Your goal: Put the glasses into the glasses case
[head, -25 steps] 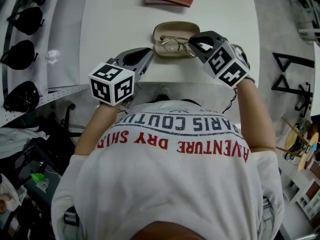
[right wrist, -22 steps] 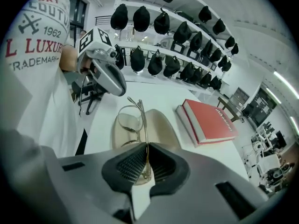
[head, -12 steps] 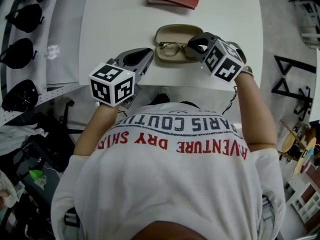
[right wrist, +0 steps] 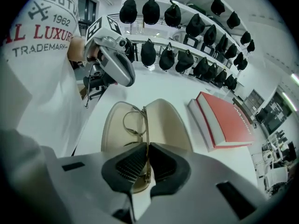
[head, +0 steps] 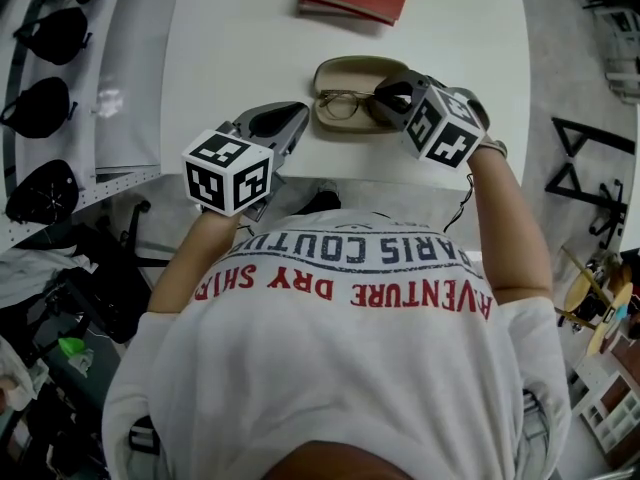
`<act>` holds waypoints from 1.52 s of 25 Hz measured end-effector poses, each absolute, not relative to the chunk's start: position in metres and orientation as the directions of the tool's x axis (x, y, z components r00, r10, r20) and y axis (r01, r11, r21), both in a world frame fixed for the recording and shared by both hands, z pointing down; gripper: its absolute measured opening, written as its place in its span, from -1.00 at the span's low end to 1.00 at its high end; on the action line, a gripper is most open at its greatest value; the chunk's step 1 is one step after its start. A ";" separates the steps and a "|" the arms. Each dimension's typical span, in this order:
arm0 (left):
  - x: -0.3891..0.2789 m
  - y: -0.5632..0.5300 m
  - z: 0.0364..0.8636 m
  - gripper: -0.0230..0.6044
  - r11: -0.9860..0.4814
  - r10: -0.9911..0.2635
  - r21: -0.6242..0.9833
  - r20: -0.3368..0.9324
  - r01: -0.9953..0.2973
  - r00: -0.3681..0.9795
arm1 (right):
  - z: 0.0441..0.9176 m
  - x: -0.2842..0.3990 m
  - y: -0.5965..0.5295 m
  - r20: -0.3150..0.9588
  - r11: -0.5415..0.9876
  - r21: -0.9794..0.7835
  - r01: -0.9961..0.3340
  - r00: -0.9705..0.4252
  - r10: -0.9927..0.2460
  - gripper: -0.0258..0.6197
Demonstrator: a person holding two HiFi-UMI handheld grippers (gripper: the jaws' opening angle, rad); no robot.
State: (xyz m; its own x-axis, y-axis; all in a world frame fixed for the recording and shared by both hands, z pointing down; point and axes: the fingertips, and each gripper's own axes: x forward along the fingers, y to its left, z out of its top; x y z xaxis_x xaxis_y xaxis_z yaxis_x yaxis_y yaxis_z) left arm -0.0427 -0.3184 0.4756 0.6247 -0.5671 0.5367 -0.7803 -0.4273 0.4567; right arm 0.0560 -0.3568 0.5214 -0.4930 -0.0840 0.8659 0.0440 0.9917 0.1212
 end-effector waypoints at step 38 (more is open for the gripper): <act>-0.004 -0.309 0.286 -0.81 -0.661 -0.622 0.373 0.214 -0.651 0.753 | 0.276 0.077 -0.318 0.165 0.869 -0.182 -0.460 -0.886 -0.434 -0.85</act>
State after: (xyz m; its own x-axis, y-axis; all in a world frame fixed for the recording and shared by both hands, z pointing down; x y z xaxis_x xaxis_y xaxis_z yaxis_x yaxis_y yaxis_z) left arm -0.0036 -0.3089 0.2856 0.7534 -0.6217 0.2142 -0.6513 -0.6606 0.3734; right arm 0.0768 -0.3181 0.2764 -0.8858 -0.4339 0.1647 -0.4596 0.8693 -0.1817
